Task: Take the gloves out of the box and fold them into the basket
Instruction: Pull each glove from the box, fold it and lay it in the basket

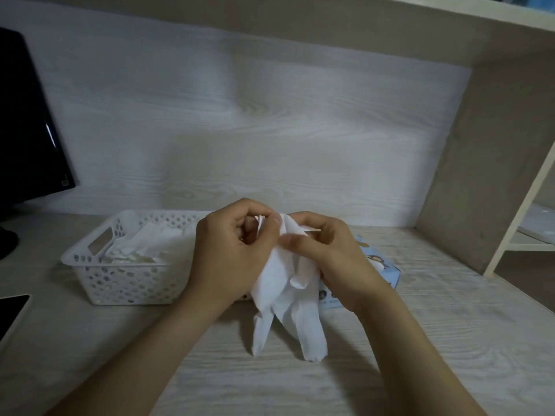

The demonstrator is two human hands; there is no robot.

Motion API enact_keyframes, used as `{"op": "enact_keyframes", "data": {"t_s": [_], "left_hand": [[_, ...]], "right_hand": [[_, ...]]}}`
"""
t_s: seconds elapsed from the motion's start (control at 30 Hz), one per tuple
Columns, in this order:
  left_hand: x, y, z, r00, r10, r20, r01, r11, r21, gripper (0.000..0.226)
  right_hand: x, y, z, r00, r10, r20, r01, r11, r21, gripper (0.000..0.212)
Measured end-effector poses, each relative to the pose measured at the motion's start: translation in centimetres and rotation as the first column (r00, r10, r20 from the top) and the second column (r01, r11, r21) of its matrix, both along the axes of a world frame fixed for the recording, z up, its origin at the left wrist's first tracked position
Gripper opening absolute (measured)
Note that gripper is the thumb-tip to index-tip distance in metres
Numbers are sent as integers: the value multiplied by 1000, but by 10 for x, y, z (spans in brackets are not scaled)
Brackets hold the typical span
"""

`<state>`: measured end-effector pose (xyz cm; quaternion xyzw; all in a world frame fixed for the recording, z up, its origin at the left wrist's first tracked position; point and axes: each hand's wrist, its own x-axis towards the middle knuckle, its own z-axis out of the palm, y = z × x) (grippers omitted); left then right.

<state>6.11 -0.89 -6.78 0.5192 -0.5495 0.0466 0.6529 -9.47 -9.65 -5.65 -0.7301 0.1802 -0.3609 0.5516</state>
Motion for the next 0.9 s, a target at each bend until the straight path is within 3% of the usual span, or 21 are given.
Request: {"op": "enact_keyframes", "data": {"t_s": [0.17,0.33,0.43,0.57,0.77,0.9], "left_hand": [[8,3,4,988,120,99,-119,993,-8,8],[15,6,6,998,52,26,-52,999,11,13],[18,9,12,999,-25,-28,26,999,20,15],[22,15,22,961,-160,-227,167,986,12,32],[38,19,26,935,-177,-308,189,982,11,46],[50,25,32,878,-283,-386,330,942,61,50]], "right_hand": [[2,4,0,998,-59,20,59,998,10,12],[2,8,3,998,-48,41,38,975,220,34],[2,11,5,996,-57,72,48,991,126,34],[-2,8,2,987,-31,158,25,999,41,25],[2,6,0,996,-12,89,8,999,54,32],[15,9,1,985,-134,104,126,988,86,23]]}}
